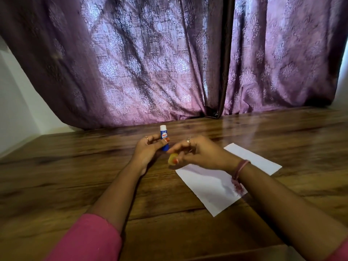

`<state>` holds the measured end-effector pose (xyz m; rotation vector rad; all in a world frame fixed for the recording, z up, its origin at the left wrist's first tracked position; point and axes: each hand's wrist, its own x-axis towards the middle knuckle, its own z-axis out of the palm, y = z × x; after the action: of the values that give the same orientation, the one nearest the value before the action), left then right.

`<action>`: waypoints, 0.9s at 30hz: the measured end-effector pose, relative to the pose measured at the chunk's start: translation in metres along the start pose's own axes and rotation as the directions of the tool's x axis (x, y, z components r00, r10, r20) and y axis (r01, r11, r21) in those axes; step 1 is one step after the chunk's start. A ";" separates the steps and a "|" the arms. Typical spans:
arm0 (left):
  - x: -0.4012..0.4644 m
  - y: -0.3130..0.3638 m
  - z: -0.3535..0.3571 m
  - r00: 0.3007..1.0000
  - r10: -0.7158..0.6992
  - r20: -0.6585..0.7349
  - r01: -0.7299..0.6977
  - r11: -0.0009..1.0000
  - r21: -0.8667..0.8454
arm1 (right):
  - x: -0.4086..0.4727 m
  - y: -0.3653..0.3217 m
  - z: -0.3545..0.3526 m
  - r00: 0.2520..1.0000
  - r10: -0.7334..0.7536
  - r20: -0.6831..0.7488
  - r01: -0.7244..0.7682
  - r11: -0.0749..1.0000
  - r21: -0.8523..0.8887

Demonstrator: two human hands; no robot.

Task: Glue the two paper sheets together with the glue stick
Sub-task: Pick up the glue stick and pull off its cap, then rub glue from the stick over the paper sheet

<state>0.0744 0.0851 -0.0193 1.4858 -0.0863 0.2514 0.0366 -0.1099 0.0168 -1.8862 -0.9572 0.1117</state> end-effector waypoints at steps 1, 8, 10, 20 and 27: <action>-0.001 0.001 0.000 1.000 0.001 0.002 -0.001 1.000 -0.013 | 0.001 -0.002 0.006 0.999 -0.015 0.037 0.016 0.999 -0.044; 0.000 0.003 0.004 1.000 -0.012 -0.027 0.010 0.998 -0.060 | 0.002 -0.004 0.033 0.974 -0.013 0.225 0.095 0.929 -0.357; -0.001 0.003 0.004 1.000 -0.011 -0.024 0.009 0.998 -0.065 | 0.001 -0.003 0.035 0.968 -0.006 0.252 0.110 0.909 -0.402; -0.005 0.014 0.011 0.999 -0.032 0.018 0.035 0.977 -0.208 | 0.001 0.002 0.004 0.993 0.004 -0.117 -0.030 0.975 -0.218; -0.021 0.029 0.034 0.992 0.021 0.124 0.004 0.980 -0.200 | 0.001 0.008 -0.001 0.889 0.132 -0.439 -0.122 0.991 0.050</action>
<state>0.0510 0.0512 0.0075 1.2998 -0.2129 0.1510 0.0419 -0.1117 0.0115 -1.8438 -0.5182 -0.2234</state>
